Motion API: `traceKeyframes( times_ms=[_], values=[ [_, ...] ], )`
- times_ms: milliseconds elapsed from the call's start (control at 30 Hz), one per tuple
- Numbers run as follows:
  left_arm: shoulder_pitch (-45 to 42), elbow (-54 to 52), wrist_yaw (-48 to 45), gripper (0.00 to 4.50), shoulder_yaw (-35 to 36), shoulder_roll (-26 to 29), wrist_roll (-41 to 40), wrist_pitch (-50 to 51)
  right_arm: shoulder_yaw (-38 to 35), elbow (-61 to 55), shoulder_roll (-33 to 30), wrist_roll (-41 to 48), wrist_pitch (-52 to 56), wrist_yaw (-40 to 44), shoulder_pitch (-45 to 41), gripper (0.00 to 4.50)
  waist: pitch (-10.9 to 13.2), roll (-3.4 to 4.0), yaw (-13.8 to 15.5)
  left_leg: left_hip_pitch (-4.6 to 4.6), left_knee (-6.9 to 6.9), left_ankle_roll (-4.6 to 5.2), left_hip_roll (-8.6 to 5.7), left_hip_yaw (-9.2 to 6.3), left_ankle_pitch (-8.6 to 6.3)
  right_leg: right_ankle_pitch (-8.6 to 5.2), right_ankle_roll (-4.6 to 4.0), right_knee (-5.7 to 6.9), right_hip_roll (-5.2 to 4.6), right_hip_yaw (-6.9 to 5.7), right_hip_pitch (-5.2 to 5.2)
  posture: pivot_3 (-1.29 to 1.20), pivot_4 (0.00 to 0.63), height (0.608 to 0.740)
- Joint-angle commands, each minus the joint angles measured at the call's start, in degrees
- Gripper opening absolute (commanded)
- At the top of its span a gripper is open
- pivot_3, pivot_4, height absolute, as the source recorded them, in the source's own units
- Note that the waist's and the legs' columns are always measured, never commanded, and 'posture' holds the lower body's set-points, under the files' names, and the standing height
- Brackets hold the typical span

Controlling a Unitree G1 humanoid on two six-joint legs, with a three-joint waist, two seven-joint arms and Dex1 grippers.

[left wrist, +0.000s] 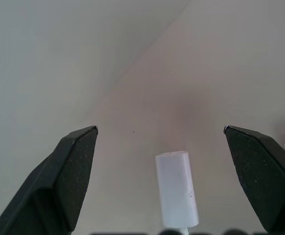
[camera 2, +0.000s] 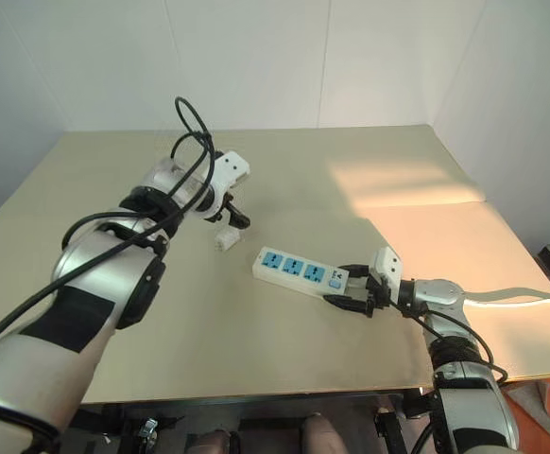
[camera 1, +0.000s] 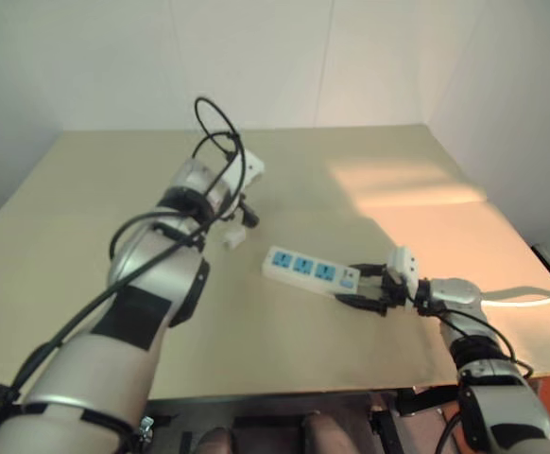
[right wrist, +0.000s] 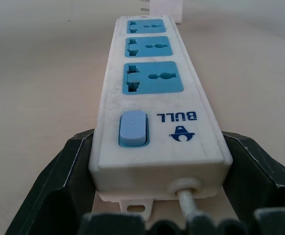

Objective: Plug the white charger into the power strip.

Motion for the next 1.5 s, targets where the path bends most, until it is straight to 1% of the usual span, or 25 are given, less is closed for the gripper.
traceKeyframes(
  times_ms=[33,533,633,700,767,800,867,900,933,1000,1133,1233,1267,1367,1433,1500],
  values=[
    [0.1,-0.5,1.7,4.50,2.0,-0.3,0.6,0.4,1.1,-2.0,0.1,-0.4,1.5,-0.5,2.5,3.43,0.0,0.00,0.0,-0.01,0.00,0.00,0.00,0.00,0.00,0.00,0.00,0.00,0.00,0.00,-0.01,0.00,0.150,0.740],
    [3.7,-0.3,3.0,4.50,3.8,-2.2,3.9,1.9,1.2,-5.3,-0.8,0.0,3.0,-3.2,4.5,3.43,0.0,0.00,0.1,0.01,0.00,0.00,-0.02,-0.01,0.00,0.00,0.00,0.00,-0.02,-0.02,0.03,0.00,0.150,0.740],
    [4.2,-0.3,3.4,3.97,3.7,-2.7,4.4,1.8,1.4,-5.1,-0.7,-0.3,2.7,-3.8,4.7,3.43,0.0,-0.01,0.1,0.04,0.00,0.00,-0.02,-0.01,0.00,0.00,0.00,0.01,-0.02,-0.01,0.05,0.00,0.150,0.740],
    [4.5,-0.3,3.8,3.28,4.1,-2.9,4.4,1.9,1.5,-4.9,-0.7,-0.4,2.5,-4.2,4.6,3.43,0.0,-0.01,0.1,0.09,0.00,0.00,-0.03,0.00,0.00,0.00,0.00,0.01,-0.02,-0.01,0.10,0.00,0.150,0.740],
    [4.6,-0.3,4.0,2.69,4.4,-3.2,4.5,2.1,1.6,-5.0,-0.7,-0.4,2.7,-4.4,4.5,3.43,0.0,-0.01,0.1,0.10,0.00,0.00,-0.03,0.00,0.00,0.00,0.00,0.02,-0.02,-0.01,0.11,0.00,0.150,0.740],
    [4.6,-0.3,3.7,2.31,4.4,-3.3,4.6,2.2,1.6,-5.1,-0.7,-0.3,2.7,-4.5,4.5,3.43,0.0,-0.01,0.1,0.10,0.00,0.00,-0.03,0.00,0.00,0.00,0.00,0.02,-0.02,-0.01,0.11,0.00,0.150,0.740],
    [4.6,-0.3,3.4,1.76,4.4,-3.4,4.9,2.2,1.6,-5.2,-0.7,-0.3,2.7,-4.6,4.5,3.43,0.0,-0.01,0.1,0.10,0.00,0.00,-0.03,0.00,0.00,0.01,0.00,0.02,-0.02,-0.01,0.11,0.00,0.150,0.740],
    [4.4,-0.3,2.7,1.36,4.3,-3.3,5.1,2.2,1.5,-5.1,-0.7,-0.3,2.7,-4.7,4.6,3.43,0.0,-0.01,0.1,0.10,0.00,0.00,-0.03,0.00,0.00,0.00,0.00,0.02,-0.02,-0.01,0.11,0.00,0.150,0.740],
    [4.0,-0.4,2.1,1.07,4.5,-3.0,5.0,2.3,1.5,-5.1,-0.8,-0.3,2.7,-4.8,4.6,3.43,0.0,-0.01,0.1,0.10,0.00,0.00,-0.02,0.00,0.00,0.00,0.00,0.02,-0.02,-0.01,0.11,0.00,0.150,0.740],
    [3.5,-0.5,1.2,1.02,4.8,-2.5,4.8,2.5,1.5,-5.1,-0.8,-0.2,2.7,-4.8,4.6,3.43,0.0,-0.01,0.1,0.11,0.00,0.00,-0.03,0.00,0.00,0.01,0.00,0.02,-0.02,0.00,0.11,0.00,0.150,0.740],
    [0.5,-1.1,-4.9,1.02,4.9,-0.2,4.3,4.2,1.2,-5.5,-1.1,-0.1,2.7,-5.1,5.3,3.43,0.0,-0.01,0.0,0.10,0.00,0.00,-0.03,0.00,0.00,0.01,0.00,0.02,-0.01,-0.01,0.11,0.00,0.150,0.740],
    [-2.9,-1.7,-13.7,1.02,4.0,2.5,4.3,8.4,1.2,-5.9,-1.1,-0.1,2.4,-5.2,6.3,3.43,0.0,-0.01,0.0,0.04,0.00,0.00,-0.03,-0.01,0.00,0.00,0.01,0.00,-0.01,-0.03,0.08,0.00,0.150,0.740],
    [-4.0,-1.9,-17.8,1.02,2.7,3.5,5.0,10.1,1.2,-6.0,-1.1,-0.1,2.5,-5.2,6.5,3.43,0.0,-0.01,0.0,0.04,0.00,0.00,-0.04,-0.01,0.00,0.00,0.01,-0.02,-0.01,-0.03,0.09,0.00,0.150,0.740],
    [-4.9,-2.8,-26.0,1.02,-1.0,5.4,6.7,15.0,1.4,-5.7,-0.7,-0.3,2.2,-5.5,7.0,3.43,0.0,-0.01,0.0,0.10,0.00,0.00,-0.06,-0.01,0.00,-0.03,0.06,-0.05,-0.02,-0.03,0.19,0.00,0.150,0.740],
    [-3.3,-5.1,-29.5,1.02,-4.6,6.0,8.4,18.1,1.7,-4.8,-0.1,-0.4,1.8,-5.8,6.6,3.43,0.0,-0.01,0.0,0.21,0.00,0.00,-0.06,-0.02,0.00,-0.07,0.12,-0.05,-0.02,-0.03,0.31,0.00,0.150,0.740],
    [0.4,-10.4,-31.4,1.02,-8.1,6.7,9.7,21.4,1.8,-4.2,0.6,-0.5,1.8,-6.3,5.9,3.43,0.0,-0.01,0.0,0.41,0.00,0.00,-0.06,-0.05,0.00,-0.30,0.50,-0.07,-0.01,-0.05,0.55,0.00,0.150,0.740]
  ],
)
